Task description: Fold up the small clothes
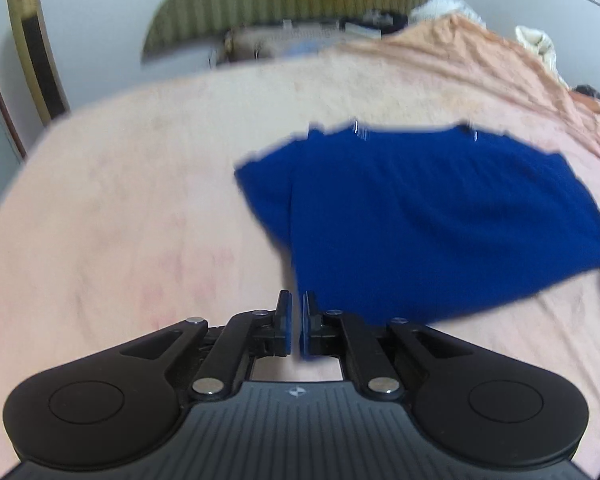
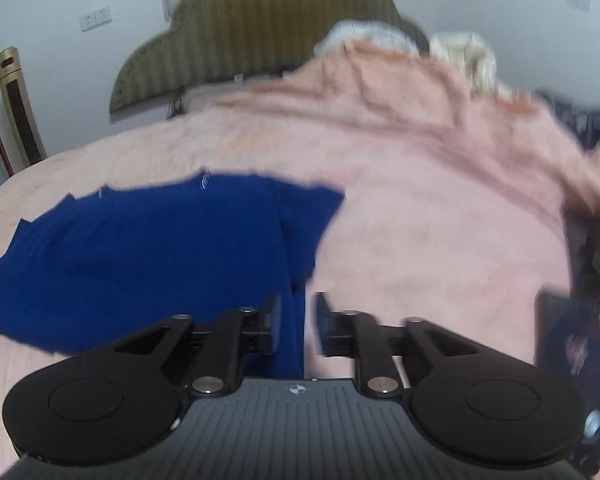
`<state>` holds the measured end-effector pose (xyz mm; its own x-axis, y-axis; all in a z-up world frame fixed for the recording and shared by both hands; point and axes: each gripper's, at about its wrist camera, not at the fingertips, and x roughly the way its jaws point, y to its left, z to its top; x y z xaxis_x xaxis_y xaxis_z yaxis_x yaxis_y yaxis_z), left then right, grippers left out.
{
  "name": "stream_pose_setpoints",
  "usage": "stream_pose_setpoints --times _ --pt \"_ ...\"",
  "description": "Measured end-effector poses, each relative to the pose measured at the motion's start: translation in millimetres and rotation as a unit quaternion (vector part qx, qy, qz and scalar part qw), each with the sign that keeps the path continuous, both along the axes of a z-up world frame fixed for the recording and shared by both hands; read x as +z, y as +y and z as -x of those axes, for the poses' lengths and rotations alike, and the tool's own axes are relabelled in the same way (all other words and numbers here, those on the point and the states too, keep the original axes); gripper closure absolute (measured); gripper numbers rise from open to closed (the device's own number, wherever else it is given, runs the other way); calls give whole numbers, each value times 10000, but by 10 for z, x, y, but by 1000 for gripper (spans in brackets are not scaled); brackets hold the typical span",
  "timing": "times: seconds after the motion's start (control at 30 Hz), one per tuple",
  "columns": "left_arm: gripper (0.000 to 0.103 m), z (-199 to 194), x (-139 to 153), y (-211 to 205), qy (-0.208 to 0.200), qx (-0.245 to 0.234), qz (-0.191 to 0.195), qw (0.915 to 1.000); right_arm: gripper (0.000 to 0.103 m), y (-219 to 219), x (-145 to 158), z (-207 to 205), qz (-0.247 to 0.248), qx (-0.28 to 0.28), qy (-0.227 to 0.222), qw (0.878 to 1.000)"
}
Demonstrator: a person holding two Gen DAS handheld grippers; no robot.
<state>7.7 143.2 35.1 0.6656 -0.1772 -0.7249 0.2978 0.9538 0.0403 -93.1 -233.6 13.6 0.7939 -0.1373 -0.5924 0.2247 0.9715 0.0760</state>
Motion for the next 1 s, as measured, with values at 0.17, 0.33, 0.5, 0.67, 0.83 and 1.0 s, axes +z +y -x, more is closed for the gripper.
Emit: stream_pose_setpoints --times 0.17,0.33,0.5,0.67,0.83,1.0 --pt "81 -119 -91 -446 32 -383 264 9989 61 357 -56 -266 -338 851 -42 9958" --pt "82 -101 -465 -621 345 -361 -234 9985 58 654 -365 -460 -419 1207 450 9908" --pt "81 -43 -374 -630 227 -152 -175 9995 55 760 -294 -368 -117 1306 491 9902" --pt "53 -30 -325 -783 -19 133 -243 9996 43 935 -197 -466 -138 1483 247 9885" --pt "42 -43 -268 -861 -211 299 -209 9991 42 1125 -265 -587 -133 1602 325 9865" --pt "36 -109 -341 -903 -192 526 -207 9982 31 1274 -409 -625 168 1558 429 9867"
